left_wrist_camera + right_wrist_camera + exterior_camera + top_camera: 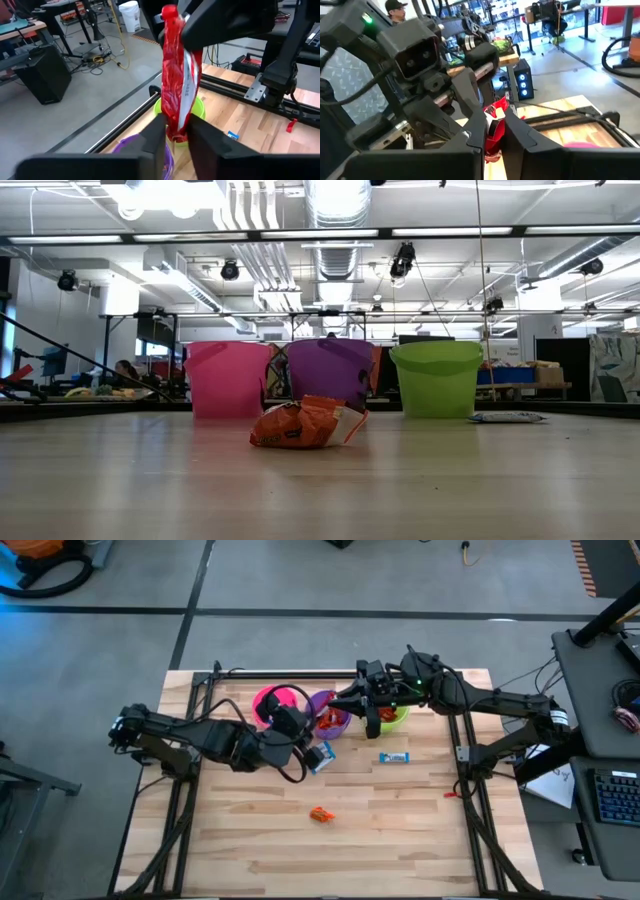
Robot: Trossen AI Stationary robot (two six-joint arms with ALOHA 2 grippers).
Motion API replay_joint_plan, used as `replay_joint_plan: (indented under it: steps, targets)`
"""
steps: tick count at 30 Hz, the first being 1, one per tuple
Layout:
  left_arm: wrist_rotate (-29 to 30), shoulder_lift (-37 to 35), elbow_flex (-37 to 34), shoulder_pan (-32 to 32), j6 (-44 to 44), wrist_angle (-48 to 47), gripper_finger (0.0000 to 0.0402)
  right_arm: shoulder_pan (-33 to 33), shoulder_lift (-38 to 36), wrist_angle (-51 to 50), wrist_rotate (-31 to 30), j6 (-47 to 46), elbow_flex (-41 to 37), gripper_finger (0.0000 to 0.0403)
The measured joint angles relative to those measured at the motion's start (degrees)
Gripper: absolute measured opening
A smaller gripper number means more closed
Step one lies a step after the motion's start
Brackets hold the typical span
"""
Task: Organize candy in baskets
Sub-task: Put the red chocolate into the green bucket
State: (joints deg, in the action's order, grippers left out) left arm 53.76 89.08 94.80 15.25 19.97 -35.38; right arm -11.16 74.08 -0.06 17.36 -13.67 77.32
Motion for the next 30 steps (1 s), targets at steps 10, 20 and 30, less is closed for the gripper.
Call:
replay_joint_plan:
  steps: [10,20,30]
  targets:
    - [-2.2,-1.8,0.0,-0.8,1.5,-6.9,0.0162,-6.8,-0.7,-39.8,-28.2,3.5,2.4,0.0025]
    - [-2.3,-2.2,0.0,-6.1,-0.1,-9.9,0.0160,-14.5,4.3,-48.9,-32.4,-1.5,-2.4,0.0046]
    - [-11.2,-2.7,0.0,-11.5,-0.2,-15.8,0.0158,-14.8,6.9,-48.9,-32.5,-3.8,-2.4,0.0072]
